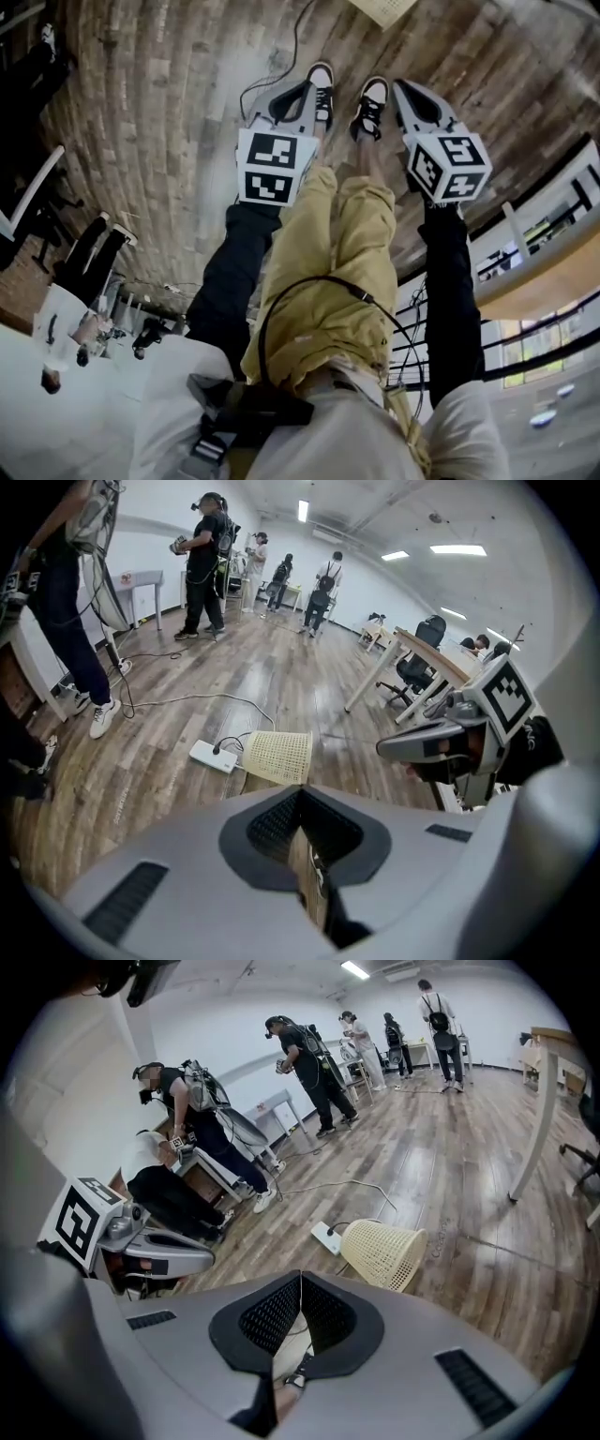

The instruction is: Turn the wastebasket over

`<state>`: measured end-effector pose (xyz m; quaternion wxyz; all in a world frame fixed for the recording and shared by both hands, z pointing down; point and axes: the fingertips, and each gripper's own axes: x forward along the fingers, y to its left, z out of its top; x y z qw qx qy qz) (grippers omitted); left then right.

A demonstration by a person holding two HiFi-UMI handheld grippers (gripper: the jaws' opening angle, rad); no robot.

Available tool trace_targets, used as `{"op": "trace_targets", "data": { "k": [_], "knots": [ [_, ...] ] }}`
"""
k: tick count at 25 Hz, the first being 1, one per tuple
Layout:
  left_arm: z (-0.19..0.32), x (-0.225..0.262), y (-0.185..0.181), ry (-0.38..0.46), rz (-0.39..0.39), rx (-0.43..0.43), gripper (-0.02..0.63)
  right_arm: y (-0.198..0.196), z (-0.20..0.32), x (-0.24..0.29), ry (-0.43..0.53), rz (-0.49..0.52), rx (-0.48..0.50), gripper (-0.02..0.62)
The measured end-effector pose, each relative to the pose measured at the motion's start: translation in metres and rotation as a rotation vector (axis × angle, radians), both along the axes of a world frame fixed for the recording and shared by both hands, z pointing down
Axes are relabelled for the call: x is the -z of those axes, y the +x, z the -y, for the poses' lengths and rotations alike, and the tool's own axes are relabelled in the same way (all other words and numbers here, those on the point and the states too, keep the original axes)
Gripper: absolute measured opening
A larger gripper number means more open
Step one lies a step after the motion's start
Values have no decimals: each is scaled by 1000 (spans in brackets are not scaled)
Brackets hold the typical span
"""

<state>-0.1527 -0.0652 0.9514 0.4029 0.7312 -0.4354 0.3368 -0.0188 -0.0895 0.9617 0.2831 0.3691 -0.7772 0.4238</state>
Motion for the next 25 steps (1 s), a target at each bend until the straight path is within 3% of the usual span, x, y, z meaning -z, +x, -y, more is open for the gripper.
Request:
{"op": "trace_targets", "data": {
  "k": [8,13,25],
  "knots": [
    [16,-46,34,-63,-16,-80,2,-6,10,-48,-55,-21,57,21],
    [24,-69,41,-89,-23,-55,2,-7,16,-82,-81,-64,106,21],
    [38,-125,17,-193,37,48,2,17,42,-160,-137,-113,68,23]
  ]
}}
